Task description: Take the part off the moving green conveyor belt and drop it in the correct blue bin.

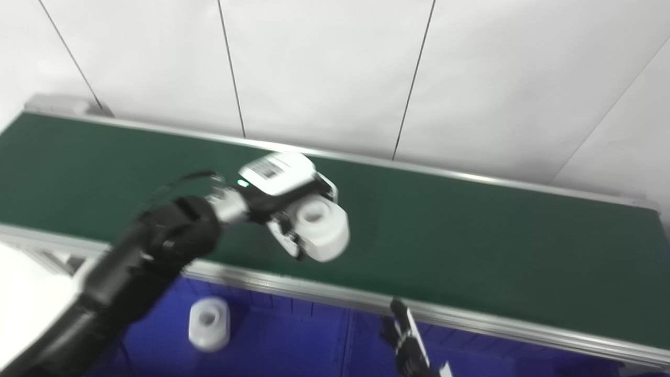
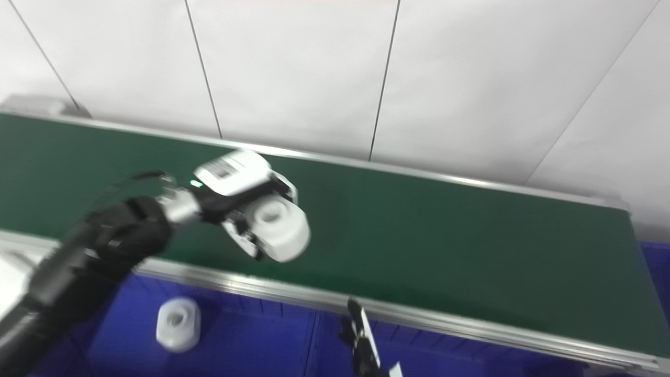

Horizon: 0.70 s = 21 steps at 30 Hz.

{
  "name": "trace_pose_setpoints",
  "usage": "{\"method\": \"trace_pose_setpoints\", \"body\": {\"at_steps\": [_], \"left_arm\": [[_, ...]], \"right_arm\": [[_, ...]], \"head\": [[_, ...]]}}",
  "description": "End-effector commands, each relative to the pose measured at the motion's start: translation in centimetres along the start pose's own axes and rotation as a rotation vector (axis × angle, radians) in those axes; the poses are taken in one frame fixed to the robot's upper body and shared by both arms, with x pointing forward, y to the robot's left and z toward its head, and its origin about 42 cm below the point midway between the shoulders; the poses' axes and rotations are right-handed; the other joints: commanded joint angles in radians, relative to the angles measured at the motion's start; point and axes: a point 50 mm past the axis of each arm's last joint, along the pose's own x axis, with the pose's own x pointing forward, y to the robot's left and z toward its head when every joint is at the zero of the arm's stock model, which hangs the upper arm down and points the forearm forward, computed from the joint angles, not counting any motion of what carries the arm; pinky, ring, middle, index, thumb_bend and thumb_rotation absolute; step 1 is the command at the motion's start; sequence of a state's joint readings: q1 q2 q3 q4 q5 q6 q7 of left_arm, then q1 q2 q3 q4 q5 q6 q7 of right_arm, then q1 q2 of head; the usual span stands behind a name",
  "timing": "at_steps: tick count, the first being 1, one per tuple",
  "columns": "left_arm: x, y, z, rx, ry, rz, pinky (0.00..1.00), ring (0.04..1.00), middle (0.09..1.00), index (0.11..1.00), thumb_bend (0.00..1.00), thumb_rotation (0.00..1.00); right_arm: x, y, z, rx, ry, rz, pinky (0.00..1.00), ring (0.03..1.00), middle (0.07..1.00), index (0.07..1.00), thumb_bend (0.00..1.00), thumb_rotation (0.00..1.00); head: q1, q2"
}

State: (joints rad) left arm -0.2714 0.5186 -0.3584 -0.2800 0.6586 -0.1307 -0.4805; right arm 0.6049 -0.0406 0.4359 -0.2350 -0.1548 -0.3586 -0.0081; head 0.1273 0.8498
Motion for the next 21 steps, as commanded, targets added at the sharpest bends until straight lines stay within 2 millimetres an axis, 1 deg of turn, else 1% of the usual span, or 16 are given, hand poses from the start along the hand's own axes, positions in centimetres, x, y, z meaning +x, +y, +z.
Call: {"method": "trace_pose_setpoints", "body": {"at_steps": [1,2,4,5,6,7,9,10,11,13,16,19,21], "left_arm": [[-2.9,1.5,0.1,0.019,0.015,0.060,0.29,0.374,0.487,0.529,0.50,0.00],[-4.4,1.6,0.2,0.021,0.036,0.073,0.27,0.363,0.490,0.530,0.50,0.00],[-7.0,1.7,0.5,0.017,0.098,0.075,0.29,0.377,0.506,0.513,0.50,0.00],[-7.6,1.7,0.6,0.014,0.117,0.073,0.29,0.382,0.511,0.509,0.50,0.00],[-8.8,1.5,0.8,0.012,0.140,0.074,0.30,0.384,0.513,0.508,0.50,0.00],[-9.6,1.4,0.9,0.011,0.153,0.076,0.30,0.383,0.513,0.499,0.50,0.00],[-11.5,0.8,1.2,-0.006,0.191,0.079,0.30,0.384,0.499,0.500,0.50,0.00],[-12.4,0.1,1.3,-0.027,0.211,0.078,0.31,0.385,0.494,0.502,0.50,0.00],[-13.1,-0.5,1.4,-0.041,0.231,0.077,0.29,0.373,0.490,0.522,0.50,0.00],[-14.0,-1.5,1.6,-0.055,0.254,0.074,0.27,0.358,0.483,0.537,0.49,0.00],[-15.1,-3.7,2.0,-0.072,0.281,0.056,0.25,0.342,0.466,0.541,0.49,0.00],[-15.8,-6.1,2.5,-0.084,0.317,0.040,0.34,0.392,0.492,0.517,0.50,0.00],[-15.8,-7.9,2.6,-0.084,0.333,0.037,0.37,0.408,0.492,0.511,0.50,0.00]], "right_arm": [[0.3,-0.1,1.3,0.018,-0.026,-0.005,0.93,0.962,1.000,1.000,1.00,1.00],[0.4,-0.2,1.5,0.021,-0.031,-0.004,0.93,0.962,1.000,1.000,1.00,1.00],[0.6,-0.5,1.8,0.031,-0.039,0.000,0.92,0.963,1.000,1.000,1.00,1.00],[0.7,-0.5,1.8,0.035,-0.040,0.002,0.92,0.964,1.000,1.000,0.99,1.00],[0.7,-0.6,2.0,0.035,-0.040,0.001,0.92,0.964,1.000,1.000,0.99,1.00],[0.8,-0.6,2.1,0.034,-0.040,0.001,0.91,0.959,1.000,1.000,0.99,1.00],[0.8,-0.7,2.3,0.034,-0.042,-0.002,0.90,0.949,0.999,1.000,0.99,0.99],[0.9,-0.7,2.3,0.037,-0.043,-0.002,0.90,0.946,0.999,1.000,0.98,0.99],[1.0,-0.7,2.4,0.039,-0.042,-0.001,0.90,0.942,0.997,1.000,0.98,0.98],[1.0,-0.7,2.4,0.044,-0.040,-0.001,0.89,0.938,0.994,1.000,0.99,0.98],[1.1,-0.6,2.3,0.052,-0.040,0.003,0.88,0.932,0.986,1.000,0.99,0.97],[1.1,-0.5,2.4,0.060,-0.038,0.012,0.88,0.929,0.983,1.000,1.00,0.96],[1.2,-0.3,2.3,0.067,-0.035,0.015,0.88,0.927,0.979,1.000,1.00,0.95]], "head": [[0.020,0.013],[0.033,0.019],[0.041,0.023],[0.042,0.024],[0.044,0.026],[0.043,0.026],[0.041,0.030],[0.036,0.030],[0.033,0.029],[0.030,0.027],[0.024,0.024],[0.022,0.023],[0.025,0.023]]}}
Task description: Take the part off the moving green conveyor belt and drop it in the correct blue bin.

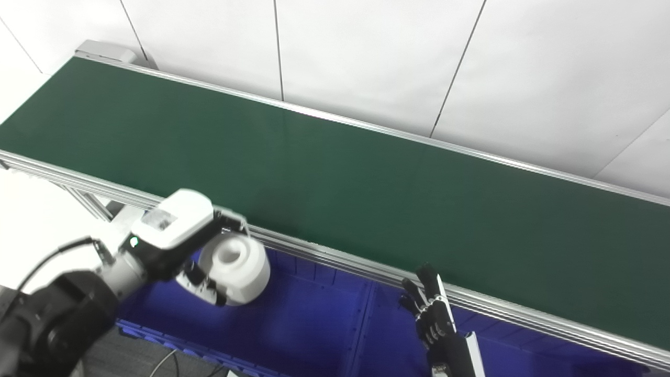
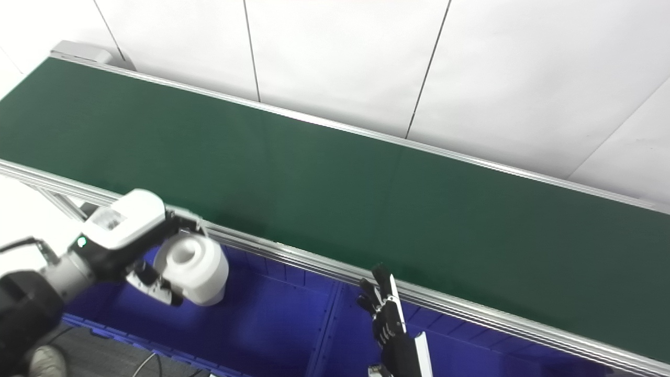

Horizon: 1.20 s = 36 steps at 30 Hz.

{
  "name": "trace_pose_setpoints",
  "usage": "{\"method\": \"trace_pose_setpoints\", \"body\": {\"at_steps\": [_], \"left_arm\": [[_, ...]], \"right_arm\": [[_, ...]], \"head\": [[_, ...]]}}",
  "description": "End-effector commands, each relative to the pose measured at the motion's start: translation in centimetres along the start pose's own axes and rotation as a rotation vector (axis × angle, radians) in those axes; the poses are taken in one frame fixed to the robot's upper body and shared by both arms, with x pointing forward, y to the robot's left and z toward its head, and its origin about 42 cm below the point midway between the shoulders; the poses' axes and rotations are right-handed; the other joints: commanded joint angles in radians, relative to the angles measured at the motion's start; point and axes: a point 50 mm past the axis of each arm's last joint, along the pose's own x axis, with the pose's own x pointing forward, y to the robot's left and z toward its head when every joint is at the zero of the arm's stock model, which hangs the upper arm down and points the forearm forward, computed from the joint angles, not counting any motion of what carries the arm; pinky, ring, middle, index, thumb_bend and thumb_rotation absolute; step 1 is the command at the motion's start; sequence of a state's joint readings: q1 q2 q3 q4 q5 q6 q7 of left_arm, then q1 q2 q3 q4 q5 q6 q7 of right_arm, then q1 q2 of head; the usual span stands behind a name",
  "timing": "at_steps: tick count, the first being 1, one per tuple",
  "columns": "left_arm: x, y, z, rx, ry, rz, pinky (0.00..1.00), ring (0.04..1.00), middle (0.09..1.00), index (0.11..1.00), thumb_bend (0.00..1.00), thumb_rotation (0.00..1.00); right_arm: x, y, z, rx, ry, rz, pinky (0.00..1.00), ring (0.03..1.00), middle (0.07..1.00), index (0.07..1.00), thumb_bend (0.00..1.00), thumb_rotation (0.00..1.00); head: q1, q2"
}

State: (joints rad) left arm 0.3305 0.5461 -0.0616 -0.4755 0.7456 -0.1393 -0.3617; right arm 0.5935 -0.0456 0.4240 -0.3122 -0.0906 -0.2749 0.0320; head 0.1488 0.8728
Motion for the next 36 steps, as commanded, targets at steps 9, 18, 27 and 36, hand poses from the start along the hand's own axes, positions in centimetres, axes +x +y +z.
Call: {"method": "trace_pose_setpoints", "body": {"at_steps": [9,18,27,36], "left_arm": [[1.6,-5.1,-2.8,0.105,0.024,0.056,0.36,0.402,0.489,0.508,0.50,0.00],[2.8,-6.6,-3.9,0.125,0.095,0.047,0.35,0.402,0.489,0.508,0.50,0.00],[2.4,-5.7,-3.4,0.120,0.210,-0.244,0.61,0.738,0.793,0.797,0.98,0.28],[2.2,-5.1,-2.7,0.159,0.225,-0.383,0.79,0.866,0.911,0.912,1.00,0.45]], "right_arm": [[0.7,1.1,0.9,0.024,-0.043,0.003,0.86,0.920,0.977,1.000,1.00,0.94],[0.6,1.4,0.9,0.027,-0.045,-0.003,0.86,0.913,0.971,1.000,1.00,0.94],[0.5,1.3,1.1,0.029,-0.044,0.001,0.86,0.914,0.973,1.000,1.00,0.93],[0.5,1.1,1.0,0.024,-0.039,0.003,0.86,0.914,0.974,1.000,1.00,0.93]], "head": [[-0.026,-0.008],[-0.031,-0.010],[-0.031,-0.004],[-0.032,0.000]]}}
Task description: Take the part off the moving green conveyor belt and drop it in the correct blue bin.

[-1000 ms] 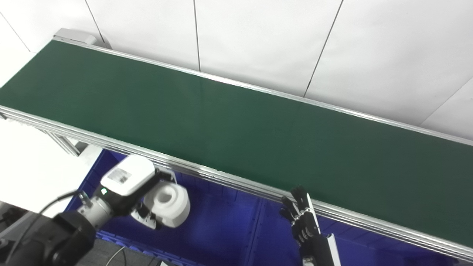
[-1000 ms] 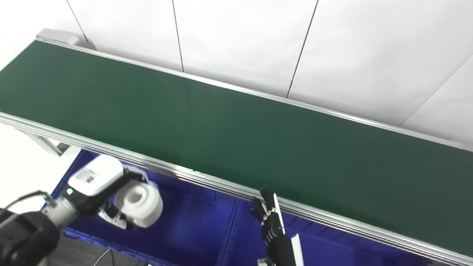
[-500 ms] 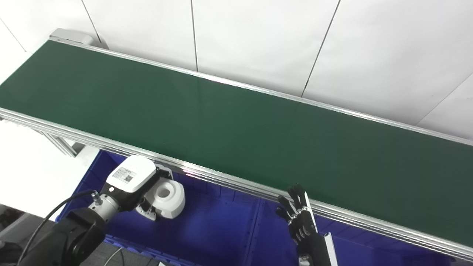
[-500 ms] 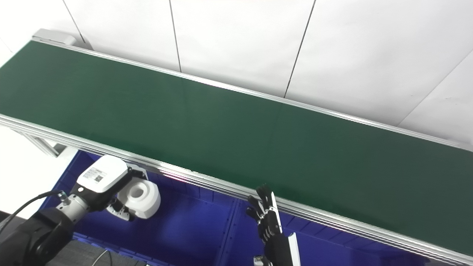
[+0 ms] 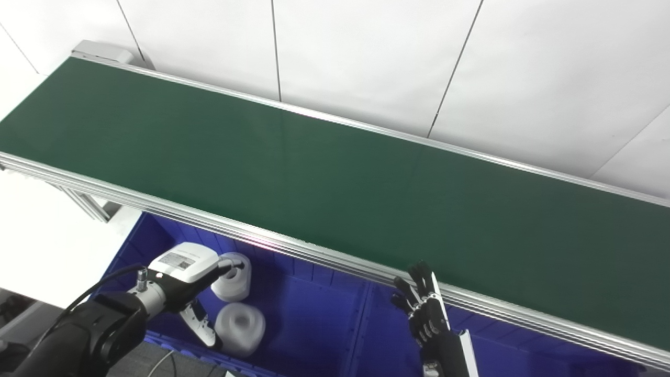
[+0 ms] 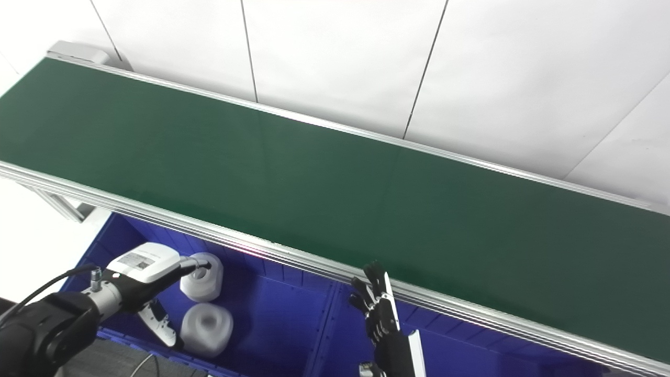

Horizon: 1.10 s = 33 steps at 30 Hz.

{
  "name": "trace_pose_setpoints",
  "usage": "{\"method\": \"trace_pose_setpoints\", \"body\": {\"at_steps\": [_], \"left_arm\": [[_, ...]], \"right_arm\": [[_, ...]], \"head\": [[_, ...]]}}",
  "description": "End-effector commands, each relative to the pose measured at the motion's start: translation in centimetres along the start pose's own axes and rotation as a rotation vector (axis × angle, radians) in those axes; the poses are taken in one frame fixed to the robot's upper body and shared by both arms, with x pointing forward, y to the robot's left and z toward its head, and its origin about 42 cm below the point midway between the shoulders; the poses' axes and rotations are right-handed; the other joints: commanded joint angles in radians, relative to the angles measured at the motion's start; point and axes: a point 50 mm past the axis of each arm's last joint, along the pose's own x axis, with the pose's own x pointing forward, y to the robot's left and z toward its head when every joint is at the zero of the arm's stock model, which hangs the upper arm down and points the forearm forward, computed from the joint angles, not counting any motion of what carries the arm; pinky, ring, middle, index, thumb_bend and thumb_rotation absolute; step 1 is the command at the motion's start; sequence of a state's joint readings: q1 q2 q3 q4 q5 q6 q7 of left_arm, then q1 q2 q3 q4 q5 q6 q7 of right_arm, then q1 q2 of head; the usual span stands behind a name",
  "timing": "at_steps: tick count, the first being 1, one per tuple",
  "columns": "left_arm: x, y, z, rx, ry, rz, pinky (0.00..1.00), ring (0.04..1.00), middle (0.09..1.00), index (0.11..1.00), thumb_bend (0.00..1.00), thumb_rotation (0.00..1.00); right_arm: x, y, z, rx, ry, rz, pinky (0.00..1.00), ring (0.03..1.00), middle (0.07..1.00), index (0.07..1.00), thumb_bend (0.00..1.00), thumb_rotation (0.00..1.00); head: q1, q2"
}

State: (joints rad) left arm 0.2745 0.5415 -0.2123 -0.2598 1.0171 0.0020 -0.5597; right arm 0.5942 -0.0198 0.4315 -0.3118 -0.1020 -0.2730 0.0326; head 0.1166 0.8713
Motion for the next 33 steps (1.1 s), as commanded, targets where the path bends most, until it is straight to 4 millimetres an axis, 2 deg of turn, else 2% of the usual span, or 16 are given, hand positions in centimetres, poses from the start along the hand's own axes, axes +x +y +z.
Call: {"method": "trace_pose_setpoints", "body": {"at_steps": [1,7,9,11,14,17,18,21,22,23,24,25,26,30,33], "left_arm": [[-0.4,1.4,-0.2,0.026,0.009,0.033,0.79,0.869,0.912,0.912,1.00,0.45],[-1.2,2.1,0.4,-0.010,-0.044,0.080,0.79,0.855,0.906,0.907,1.00,0.47],[-2.1,2.9,1.0,-0.075,-0.096,0.150,0.75,0.835,0.886,0.888,1.00,0.44],[-3.4,4.1,2.0,-0.194,-0.181,0.238,0.65,0.782,0.849,0.855,1.00,0.41],[-5.3,5.7,3.4,-0.407,-0.323,0.290,0.62,0.775,0.848,0.850,1.00,0.39],[-7.8,7.6,5.8,-0.705,-0.581,0.300,0.67,0.813,0.872,0.860,1.00,0.39],[-8.5,8.1,6.6,-0.778,-0.650,0.305,0.72,0.847,0.882,0.856,1.00,0.42],[-9.4,8.9,7.9,-0.896,-0.751,0.322,0.78,0.888,0.903,0.868,1.00,0.52],[-9.3,9.1,8.6,-0.969,-0.778,0.348,0.79,0.895,0.908,0.873,1.00,0.54],[-9.3,9.3,9.0,-1.022,-0.796,0.364,0.82,0.900,0.910,0.885,1.00,0.58],[-9.0,9.4,9.3,-1.067,-0.803,0.379,0.82,0.901,0.911,0.889,1.00,0.59],[-8.6,9.4,9.7,-1.105,-0.801,0.396,0.84,0.904,0.910,0.895,1.00,0.62],[-7.9,9.4,10.0,-1.133,-0.795,0.415,0.84,0.902,0.907,0.903,1.00,0.65],[-3.4,8.0,11.6,-1.238,-0.736,0.532,0.83,0.882,0.901,0.920,1.00,0.75],[0.4,5.1,12.8,-1.248,-0.641,0.583,0.82,0.870,0.891,0.904,1.00,0.79]], "right_arm": [[0.1,0.4,0.9,0.012,-0.031,0.008,0.86,0.913,0.974,1.000,1.00,0.93],[0.1,0.3,0.8,0.010,-0.030,0.010,0.86,0.914,0.973,1.000,1.00,0.93],[0.0,0.3,0.8,0.012,-0.029,0.012,0.86,0.918,0.975,1.000,1.00,0.93],[0.0,0.2,0.8,0.011,-0.029,0.012,0.86,0.918,0.975,1.000,1.00,0.93],[-0.1,0.1,0.8,0.001,-0.026,0.014,0.86,0.920,0.976,1.000,1.00,0.94],[-0.1,-0.1,0.6,-0.005,-0.021,0.007,0.87,0.922,0.977,1.000,1.00,0.94],[0.0,-0.2,0.5,-0.007,-0.020,0.003,0.88,0.923,0.974,1.000,1.00,0.94],[0.2,-0.3,0.3,-0.016,-0.022,-0.006,0.90,0.928,0.972,1.000,1.00,0.94],[0.4,-0.3,0.2,-0.029,-0.025,-0.012,0.90,0.929,0.971,1.000,1.00,0.94],[0.5,-0.3,0.2,-0.038,-0.028,-0.017,0.91,0.933,0.971,1.000,1.00,0.95],[0.7,-0.3,0.1,-0.045,-0.029,-0.019,0.92,0.935,0.971,1.000,1.00,0.96],[0.8,-0.3,0.0,-0.052,-0.030,-0.022,0.92,0.939,0.973,1.000,1.00,0.96],[1.1,-0.2,-0.2,-0.057,-0.033,-0.024,0.93,0.945,0.977,1.000,1.00,0.96],[2.1,0.4,-1.1,-0.072,-0.025,-0.044,0.96,0.966,0.990,1.000,1.00,0.96],[2.6,1.0,-2.2,-0.049,-0.001,-0.060,0.98,0.984,0.999,1.000,1.00,0.95]], "head": [[0.000,0.001],[-0.011,0.002],[-0.019,0.004],[-0.026,0.007],[-0.029,0.007],[-0.042,0.005],[-0.054,0.003],[-0.085,0.004],[-0.114,0.002],[-0.114,0.002],[-0.166,-0.002],[-0.166,-0.002],[-0.221,-0.005],[-0.372,-0.026],[-0.489,-0.045]]}}
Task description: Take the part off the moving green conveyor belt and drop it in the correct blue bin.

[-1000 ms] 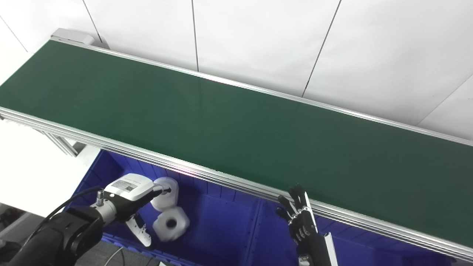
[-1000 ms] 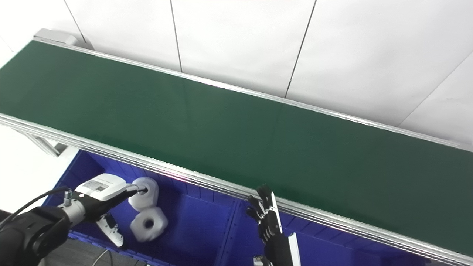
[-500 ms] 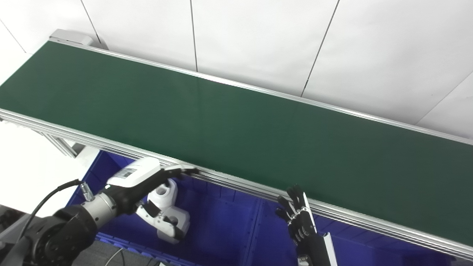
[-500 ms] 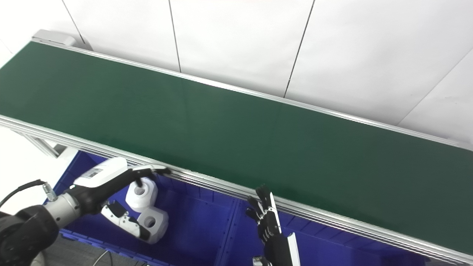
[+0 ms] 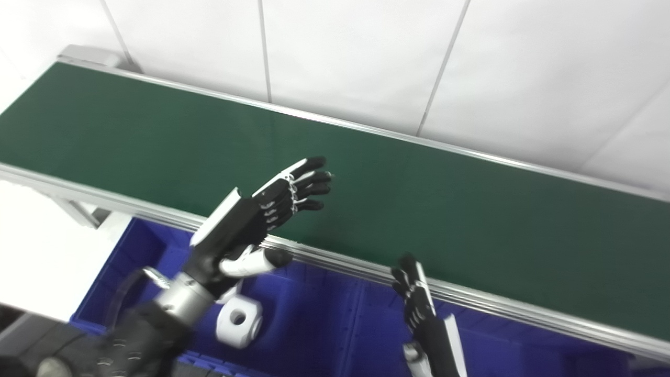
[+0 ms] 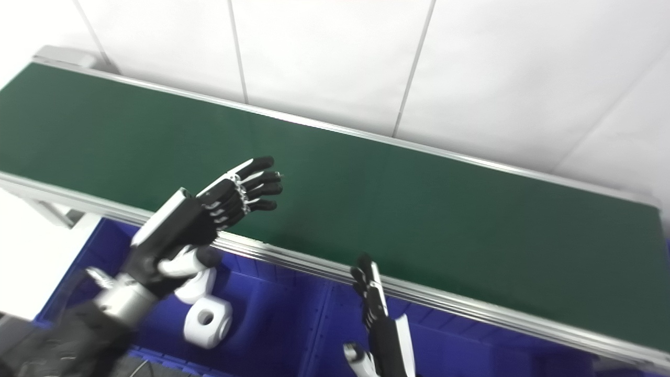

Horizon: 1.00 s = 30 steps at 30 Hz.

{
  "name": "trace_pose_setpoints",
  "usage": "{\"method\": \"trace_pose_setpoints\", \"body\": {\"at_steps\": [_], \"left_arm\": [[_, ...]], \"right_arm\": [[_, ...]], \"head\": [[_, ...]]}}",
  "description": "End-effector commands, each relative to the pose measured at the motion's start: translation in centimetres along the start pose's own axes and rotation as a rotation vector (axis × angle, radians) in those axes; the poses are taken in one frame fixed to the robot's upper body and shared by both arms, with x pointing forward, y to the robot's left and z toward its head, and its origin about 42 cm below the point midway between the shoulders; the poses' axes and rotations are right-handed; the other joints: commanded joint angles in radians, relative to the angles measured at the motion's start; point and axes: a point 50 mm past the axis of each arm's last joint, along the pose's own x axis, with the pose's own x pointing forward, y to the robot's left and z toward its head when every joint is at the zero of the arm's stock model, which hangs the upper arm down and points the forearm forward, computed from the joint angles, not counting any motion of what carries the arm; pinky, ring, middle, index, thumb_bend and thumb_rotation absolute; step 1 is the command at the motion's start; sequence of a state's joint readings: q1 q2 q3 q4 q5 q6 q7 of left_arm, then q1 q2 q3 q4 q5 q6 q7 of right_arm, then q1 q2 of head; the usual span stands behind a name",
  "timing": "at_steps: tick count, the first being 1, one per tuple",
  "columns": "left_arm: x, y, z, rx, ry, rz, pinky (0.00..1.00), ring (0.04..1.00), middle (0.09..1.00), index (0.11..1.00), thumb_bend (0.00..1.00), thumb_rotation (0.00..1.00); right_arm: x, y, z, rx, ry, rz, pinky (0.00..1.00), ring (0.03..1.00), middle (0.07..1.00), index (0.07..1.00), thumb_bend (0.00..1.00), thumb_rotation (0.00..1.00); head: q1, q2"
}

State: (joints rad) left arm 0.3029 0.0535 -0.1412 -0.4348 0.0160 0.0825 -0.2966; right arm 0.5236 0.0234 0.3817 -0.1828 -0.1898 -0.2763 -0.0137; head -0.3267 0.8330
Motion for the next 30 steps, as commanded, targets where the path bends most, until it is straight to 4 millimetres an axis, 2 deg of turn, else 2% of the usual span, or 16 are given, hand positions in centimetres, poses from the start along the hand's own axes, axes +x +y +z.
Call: {"method": "trace_pose_setpoints", "body": {"at_steps": [1,2,5,6,7,9,12,17,20,21,22,23,24,25,26,30], "left_arm": [[0.0,-0.9,-2.0,0.089,-0.052,0.033,0.80,0.871,0.895,0.903,1.00,0.79],[-0.2,-1.3,-3.5,0.133,-0.038,0.008,0.81,0.886,0.911,0.907,1.00,0.77],[-1.0,-1.7,-6.8,0.270,-0.014,-0.119,0.85,0.932,0.958,0.929,0.99,0.75],[-1.1,-1.6,-7.3,0.314,-0.018,-0.159,0.85,0.941,0.966,0.943,0.98,0.75],[-1.2,-1.5,-7.6,0.342,-0.023,-0.183,0.85,0.942,0.967,0.945,0.98,0.75],[-1.3,-1.5,-7.8,0.378,-0.034,-0.255,0.84,0.946,0.972,0.948,0.99,0.74],[-1.4,-1.5,-7.8,0.403,-0.054,-0.305,0.77,0.920,0.959,0.940,1.00,0.71],[-1.7,-1.8,-7.1,0.413,-0.060,-0.321,0.77,0.915,0.952,0.932,0.99,0.68],[-1.7,-2.2,-6.6,0.421,-0.054,-0.326,0.77,0.915,0.952,0.937,0.98,0.68],[-1.7,-2.3,-6.4,0.426,-0.052,-0.327,0.77,0.916,0.954,0.943,0.98,0.70],[-1.7,-2.5,-6.1,0.429,-0.056,-0.321,0.77,0.916,0.955,0.943,0.98,0.70],[-1.7,-2.6,-5.9,0.432,-0.059,-0.317,0.77,0.920,0.959,0.946,0.99,0.72],[-1.7,-2.8,-5.3,0.427,-0.071,-0.305,0.77,0.921,0.960,0.947,1.00,0.72],[-1.8,-2.9,-4.9,0.423,-0.080,-0.297,0.78,0.932,0.971,0.955,1.00,0.73],[-2.0,-3.0,-3.8,0.412,-0.089,-0.278,0.78,0.935,0.975,0.957,1.00,0.74],[-3.7,-3.3,0.6,0.273,-0.089,-0.181,0.87,0.979,0.998,0.976,1.00,0.82]], "right_arm": [[0.8,1.6,0.4,0.049,-0.047,-0.018,0.98,0.983,1.000,1.000,1.00,0.94],[1.0,1.9,0.1,0.060,-0.043,-0.022,0.98,0.982,1.000,1.000,0.99,0.94],[1.3,2.6,-0.4,0.083,-0.019,-0.042,0.98,0.980,1.000,1.000,1.00,0.95],[1.4,2.9,-0.4,0.091,-0.012,-0.048,0.99,0.980,1.000,1.000,0.99,0.95],[1.5,3.1,-0.5,0.096,-0.009,-0.051,0.99,0.980,1.000,1.000,0.99,0.95],[1.7,3.6,-0.5,0.099,0.000,-0.070,0.98,0.975,1.000,1.000,0.99,0.96],[1.7,4.0,-0.5,0.104,0.005,-0.078,0.99,0.989,1.000,1.000,0.98,0.96],[1.3,3.9,0.0,0.109,-0.004,-0.077,0.99,0.993,1.000,1.000,0.96,0.96],[0.9,3.5,0.5,0.112,-0.004,-0.077,0.99,0.994,1.000,1.000,0.97,0.96],[0.8,3.4,0.6,0.111,-0.004,-0.078,0.99,0.991,1.000,1.000,0.98,0.96],[0.6,3.1,0.8,0.108,-0.005,-0.080,0.99,0.990,1.000,1.000,0.98,0.96],[0.5,3.0,1.0,0.106,-0.006,-0.082,0.98,0.982,1.000,1.000,0.98,0.97],[0.3,2.7,1.3,0.108,-0.005,-0.085,0.97,0.980,1.000,1.000,0.98,0.98],[0.2,2.6,1.4,0.109,-0.003,-0.087,0.97,0.974,1.000,1.000,0.99,0.98],[-0.1,2.3,1.7,0.105,-0.003,-0.087,0.97,0.973,1.000,1.000,1.00,0.98],[-0.6,1.7,2.2,0.099,-0.010,-0.087,0.96,0.962,0.985,1.000,1.00,0.99]], "head": [[-0.056,-0.008],[-0.110,-0.015],[-0.179,-0.021],[-0.223,-0.024],[-0.223,-0.024],[-0.277,-0.025],[-0.285,-0.020],[-0.240,0.004],[-0.175,0.029],[-0.175,0.029],[-0.129,0.049],[-0.129,0.049],[-0.080,0.070],[-0.080,0.070],[-0.033,0.082],[-0.004,0.089]]}}
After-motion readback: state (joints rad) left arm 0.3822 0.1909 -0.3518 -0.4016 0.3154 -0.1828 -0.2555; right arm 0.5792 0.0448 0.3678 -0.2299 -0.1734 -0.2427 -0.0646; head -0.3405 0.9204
